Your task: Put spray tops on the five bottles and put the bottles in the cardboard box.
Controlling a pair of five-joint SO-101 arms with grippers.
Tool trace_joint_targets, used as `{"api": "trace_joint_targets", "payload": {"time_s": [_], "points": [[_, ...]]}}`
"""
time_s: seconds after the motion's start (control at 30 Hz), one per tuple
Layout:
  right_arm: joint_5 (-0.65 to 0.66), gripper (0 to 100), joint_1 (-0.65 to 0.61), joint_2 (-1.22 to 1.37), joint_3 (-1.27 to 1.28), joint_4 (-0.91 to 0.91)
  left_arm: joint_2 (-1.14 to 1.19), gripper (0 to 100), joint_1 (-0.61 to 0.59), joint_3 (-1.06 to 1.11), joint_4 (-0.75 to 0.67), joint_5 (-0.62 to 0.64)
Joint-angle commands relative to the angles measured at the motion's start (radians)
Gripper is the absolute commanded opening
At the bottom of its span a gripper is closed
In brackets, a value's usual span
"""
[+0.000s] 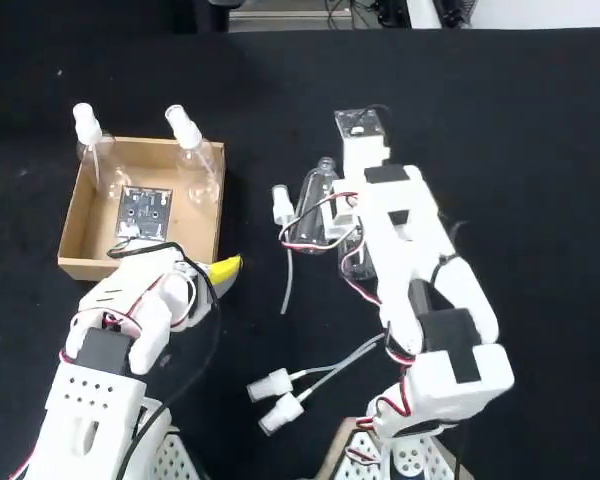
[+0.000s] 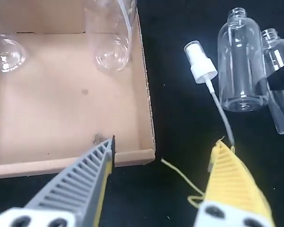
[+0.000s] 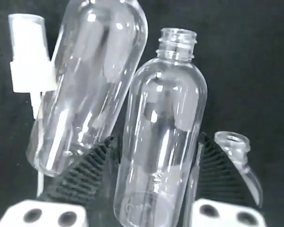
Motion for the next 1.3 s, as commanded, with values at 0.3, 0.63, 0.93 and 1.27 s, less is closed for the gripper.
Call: {"api": "trace_joint_targets", "payload": {"time_s": [0.3,0.63,0.93,1.27], "points": [[0.011,20.8,-0.028,0.071,-0.027,-0.015,-0.014,30,0.010,-0.005,-0.006,-0.008],[0.055,3.0,0.032,-0.067,-0.025,0.061,-0.014,30,-0.068,-0.012,-0.006,-0.008],[0.068,3.5,-0.002,-0.529,-0.021,0.359,-0.014,30,-0.073,-0.024,0.000,-0.008],[0.126,3.2,-0.420,-0.710,0.242,0.318,-0.012,30,-0.487,-0.274,0.150,-0.008]]}}
